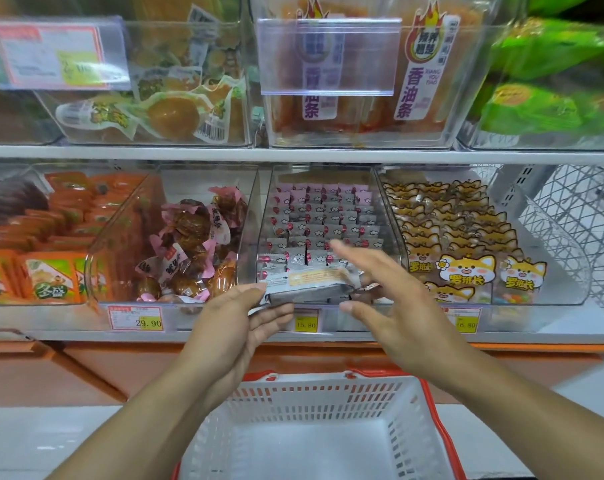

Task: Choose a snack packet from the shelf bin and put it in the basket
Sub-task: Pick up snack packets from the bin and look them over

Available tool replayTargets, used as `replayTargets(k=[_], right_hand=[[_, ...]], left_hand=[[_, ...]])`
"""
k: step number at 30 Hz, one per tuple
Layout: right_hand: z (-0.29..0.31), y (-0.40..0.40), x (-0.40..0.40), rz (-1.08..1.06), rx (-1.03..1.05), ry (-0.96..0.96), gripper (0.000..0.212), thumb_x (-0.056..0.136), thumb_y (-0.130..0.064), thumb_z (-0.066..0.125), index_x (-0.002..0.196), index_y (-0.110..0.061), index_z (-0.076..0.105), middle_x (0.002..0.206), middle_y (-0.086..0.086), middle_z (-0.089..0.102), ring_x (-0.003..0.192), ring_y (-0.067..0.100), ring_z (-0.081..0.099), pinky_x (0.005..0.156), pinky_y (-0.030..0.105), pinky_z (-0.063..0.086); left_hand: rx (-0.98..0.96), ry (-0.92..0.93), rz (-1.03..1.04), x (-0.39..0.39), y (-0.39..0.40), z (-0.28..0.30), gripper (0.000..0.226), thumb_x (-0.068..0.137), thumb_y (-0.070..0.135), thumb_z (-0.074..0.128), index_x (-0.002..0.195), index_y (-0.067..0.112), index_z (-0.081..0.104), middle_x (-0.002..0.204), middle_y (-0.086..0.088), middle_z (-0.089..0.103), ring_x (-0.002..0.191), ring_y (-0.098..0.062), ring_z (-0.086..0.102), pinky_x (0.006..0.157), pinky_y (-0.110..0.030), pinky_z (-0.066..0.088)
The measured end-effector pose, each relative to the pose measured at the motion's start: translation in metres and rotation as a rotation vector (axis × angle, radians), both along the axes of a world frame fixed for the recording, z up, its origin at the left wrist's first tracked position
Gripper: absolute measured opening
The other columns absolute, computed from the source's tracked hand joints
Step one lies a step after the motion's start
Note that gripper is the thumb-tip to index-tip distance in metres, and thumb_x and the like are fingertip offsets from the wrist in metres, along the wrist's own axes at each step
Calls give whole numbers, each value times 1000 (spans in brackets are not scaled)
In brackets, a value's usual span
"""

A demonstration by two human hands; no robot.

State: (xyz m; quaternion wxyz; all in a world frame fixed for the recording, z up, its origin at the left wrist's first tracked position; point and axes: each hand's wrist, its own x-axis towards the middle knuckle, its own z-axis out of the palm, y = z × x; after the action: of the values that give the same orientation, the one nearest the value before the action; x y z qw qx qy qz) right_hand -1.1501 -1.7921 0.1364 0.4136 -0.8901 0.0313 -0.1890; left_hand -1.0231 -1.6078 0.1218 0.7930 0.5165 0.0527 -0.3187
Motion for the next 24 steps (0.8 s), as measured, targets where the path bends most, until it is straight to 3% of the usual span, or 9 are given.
replayTargets(k=[1,3,5,9,11,15,18,21,24], right_hand=[[-3,0,1,24,-38,-26,69,91,-10,73,139,-54,51,139,-32,51,126,-5,49,105,19,45],[-7,3,3,16,6,-30,52,89,-11,75,126,-47,65,133,-30,57,128,-1,53,100,24,51],[-8,4,5,-23,38,-5,53,87,-16,79,124,-51,62,128,-30,59,123,0,57,99,33,54],[-6,3,15,-117,110,36,49,82,-25,83,116,-53,61,104,-17,70,86,5,65,79,37,58],[-5,5,20,-163,242,3,40,81,-27,84,109,-46,64,88,-6,71,73,9,63,68,38,56],[-2,10,35,-189,628,-69,34,80,-26,80,109,-24,64,101,-1,78,85,15,73,65,27,59],[0,10,48,-261,971,-103,31,86,-18,74,114,-9,63,98,5,78,86,18,73,69,23,59],[0,10,55,-291,965,-125,26,90,-12,73,114,-7,64,101,7,78,91,19,74,75,24,60],[2,12,65,-349,787,-171,25,90,-11,74,113,-13,66,105,4,77,96,21,75,82,29,61]], left_hand=[[11,5,-7,0,0,-1,19,106,7,46,113,-4,59,91,-23,77,80,-31,78,59,-30,62],[24,16,-25,0,-1,-2,22,106,7,46,117,-7,59,94,-24,76,77,-29,78,58,-30,61],[28,32,-37,1,-1,-2,23,105,7,47,116,-9,60,95,-24,77,77,-27,78,59,-30,61],[27,51,-26,5,-5,-2,20,103,8,50,100,-8,62,83,-15,78,72,-22,77,57,-28,61],[27,53,-6,6,-6,-2,22,104,12,51,97,-5,63,74,-11,76,67,-19,76,56,-26,60],[-10,52,40,7,-8,3,23,103,13,53,88,0,64,60,-6,68,54,-14,70,52,-24,57],[-23,42,78,8,-7,11,23,103,11,52,82,6,60,57,-4,66,51,-13,67,51,-24,57],[60,-79,26,8,-5,19,27,103,9,50,76,9,57,62,-6,64,54,-13,61,56,-24,55],[371,-500,-38,4,-1,17,19,97,14,63,79,15,70,74,3,73,67,-6,66,69,-22,56]])
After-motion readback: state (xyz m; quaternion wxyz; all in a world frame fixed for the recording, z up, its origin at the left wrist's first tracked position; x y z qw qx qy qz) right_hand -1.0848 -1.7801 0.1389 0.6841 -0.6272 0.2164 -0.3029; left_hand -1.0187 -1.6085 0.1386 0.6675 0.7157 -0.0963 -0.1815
